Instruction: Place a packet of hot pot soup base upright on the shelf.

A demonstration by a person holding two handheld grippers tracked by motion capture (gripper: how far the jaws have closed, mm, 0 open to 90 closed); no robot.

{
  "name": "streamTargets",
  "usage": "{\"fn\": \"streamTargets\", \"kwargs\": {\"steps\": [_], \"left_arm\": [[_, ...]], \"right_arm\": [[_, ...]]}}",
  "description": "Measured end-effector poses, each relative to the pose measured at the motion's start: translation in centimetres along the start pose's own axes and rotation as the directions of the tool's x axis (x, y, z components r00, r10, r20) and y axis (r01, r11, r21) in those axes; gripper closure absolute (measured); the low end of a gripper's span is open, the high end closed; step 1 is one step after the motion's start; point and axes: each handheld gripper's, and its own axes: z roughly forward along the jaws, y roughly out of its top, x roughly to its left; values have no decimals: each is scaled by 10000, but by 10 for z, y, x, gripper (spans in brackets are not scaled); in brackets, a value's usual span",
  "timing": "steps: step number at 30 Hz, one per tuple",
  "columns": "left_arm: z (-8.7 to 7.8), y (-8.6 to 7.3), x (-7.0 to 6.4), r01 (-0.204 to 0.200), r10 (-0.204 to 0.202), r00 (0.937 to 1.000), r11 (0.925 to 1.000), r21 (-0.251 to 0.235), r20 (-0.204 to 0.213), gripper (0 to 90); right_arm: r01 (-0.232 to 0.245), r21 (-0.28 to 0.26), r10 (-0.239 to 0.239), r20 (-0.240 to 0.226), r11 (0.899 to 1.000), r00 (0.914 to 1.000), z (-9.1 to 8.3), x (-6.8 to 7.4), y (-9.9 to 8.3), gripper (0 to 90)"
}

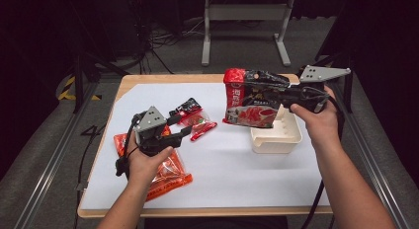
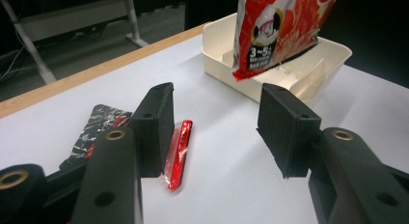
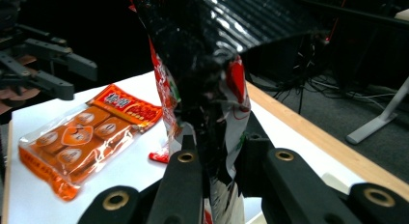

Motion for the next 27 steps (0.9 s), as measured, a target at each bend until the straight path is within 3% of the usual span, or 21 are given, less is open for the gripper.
{"fn": "streamTargets", "kwargs": {"steps": [6, 21, 27], "left_arm": [[-6, -3, 5, 96, -96, 9998, 10000, 0, -158, 478], [-8, -5, 9, 139, -137, 9996, 9999, 76, -264, 484], [-9, -5, 10, 153, -152, 9995, 9999, 37, -293, 490]], "right_arm": [[105, -47, -104, 187, 9999, 9998, 1, -17, 6, 820], [561, 14, -559, 1164, 9984, 9916, 5, -53, 8, 818], [515, -59, -503, 1301, 9987, 9902, 6, -67, 6, 817]]}}
